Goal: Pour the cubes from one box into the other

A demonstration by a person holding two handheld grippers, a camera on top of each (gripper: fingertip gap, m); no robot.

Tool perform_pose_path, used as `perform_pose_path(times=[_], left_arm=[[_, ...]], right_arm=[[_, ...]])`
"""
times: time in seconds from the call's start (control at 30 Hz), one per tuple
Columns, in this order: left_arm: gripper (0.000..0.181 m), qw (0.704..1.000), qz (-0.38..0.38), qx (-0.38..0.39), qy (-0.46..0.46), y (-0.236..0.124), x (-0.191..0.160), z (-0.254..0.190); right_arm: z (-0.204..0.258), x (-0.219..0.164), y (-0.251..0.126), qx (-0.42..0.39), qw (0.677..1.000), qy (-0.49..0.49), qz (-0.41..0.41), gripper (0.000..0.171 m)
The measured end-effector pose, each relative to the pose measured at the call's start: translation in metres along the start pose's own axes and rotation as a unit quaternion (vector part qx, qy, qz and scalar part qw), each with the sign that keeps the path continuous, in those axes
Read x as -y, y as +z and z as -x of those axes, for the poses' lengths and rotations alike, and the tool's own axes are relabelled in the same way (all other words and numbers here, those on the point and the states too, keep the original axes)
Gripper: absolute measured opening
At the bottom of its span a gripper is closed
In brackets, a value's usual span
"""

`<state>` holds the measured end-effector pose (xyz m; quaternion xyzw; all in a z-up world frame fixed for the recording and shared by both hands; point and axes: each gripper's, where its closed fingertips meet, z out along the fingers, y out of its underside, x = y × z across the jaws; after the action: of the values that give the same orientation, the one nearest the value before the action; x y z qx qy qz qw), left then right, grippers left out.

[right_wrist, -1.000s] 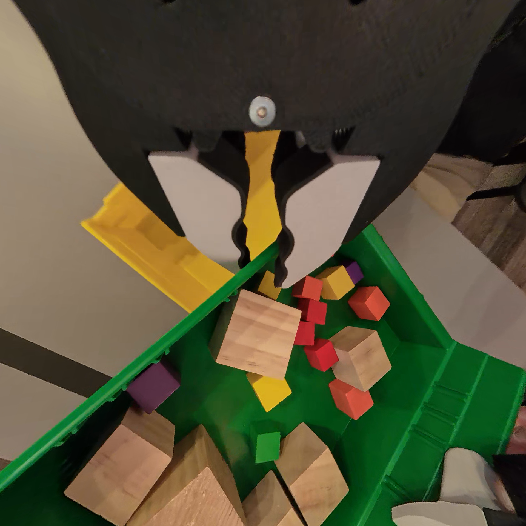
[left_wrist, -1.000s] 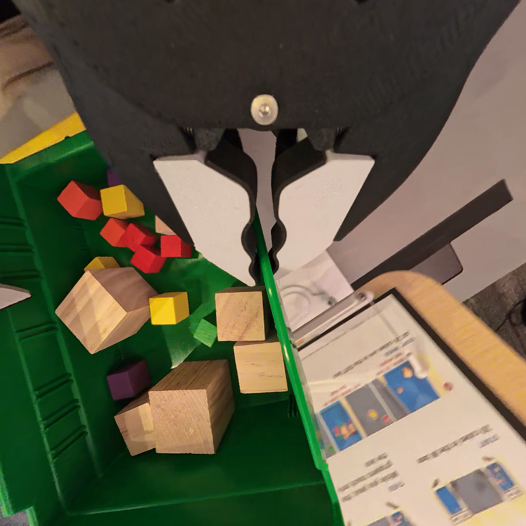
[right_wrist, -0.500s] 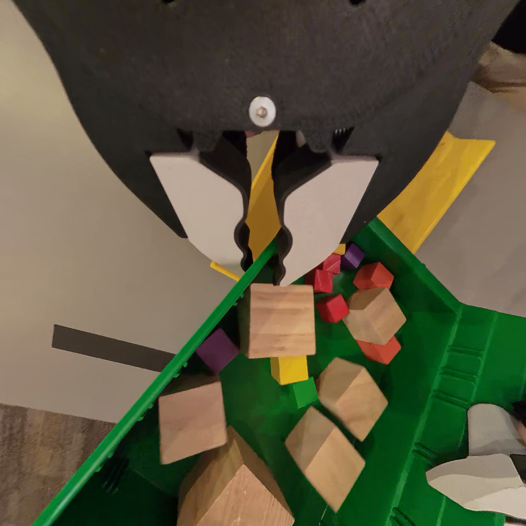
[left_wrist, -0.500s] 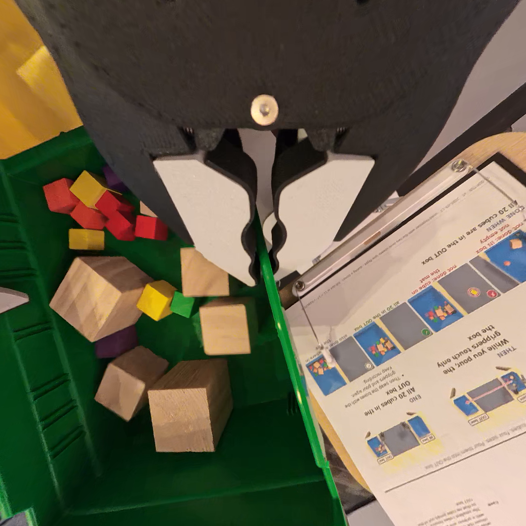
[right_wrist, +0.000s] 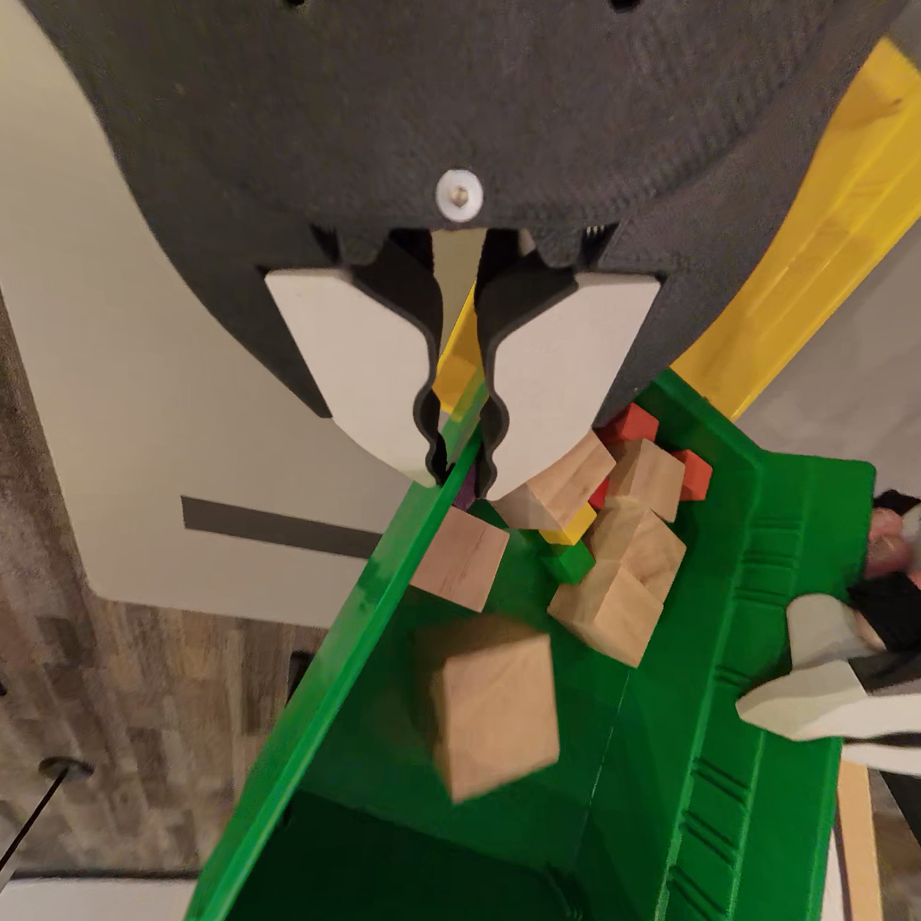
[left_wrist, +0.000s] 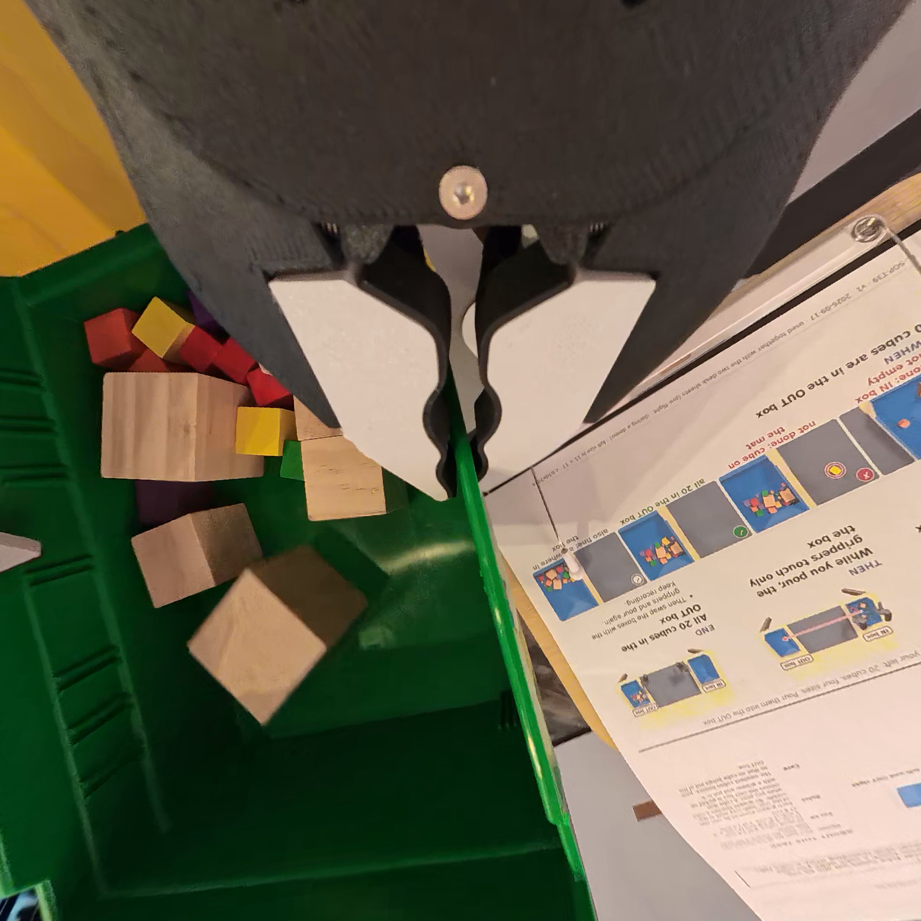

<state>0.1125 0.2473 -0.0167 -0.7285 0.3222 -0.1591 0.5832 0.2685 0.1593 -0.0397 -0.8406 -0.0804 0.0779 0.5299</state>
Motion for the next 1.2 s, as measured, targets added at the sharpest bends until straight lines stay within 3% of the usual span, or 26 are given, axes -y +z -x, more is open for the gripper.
perform_pose_path(times=[0.73, 1.2], left_arm=[[0.008, 0.994, -0.11, 0.007, 0.0, 0.0, 0.018, -0.007], [0.009, 0.98, -0.194, 0.031, 0.038, -0.014, 0.045, -0.014]], right_arm=[[-0.021, 0.016, 0.011, 0.011, 0.995, 0.024, -0.101, 0.004], [-0.023, 0.021, 0.008, 0.074, 0.979, 0.072, -0.175, 0.006]])
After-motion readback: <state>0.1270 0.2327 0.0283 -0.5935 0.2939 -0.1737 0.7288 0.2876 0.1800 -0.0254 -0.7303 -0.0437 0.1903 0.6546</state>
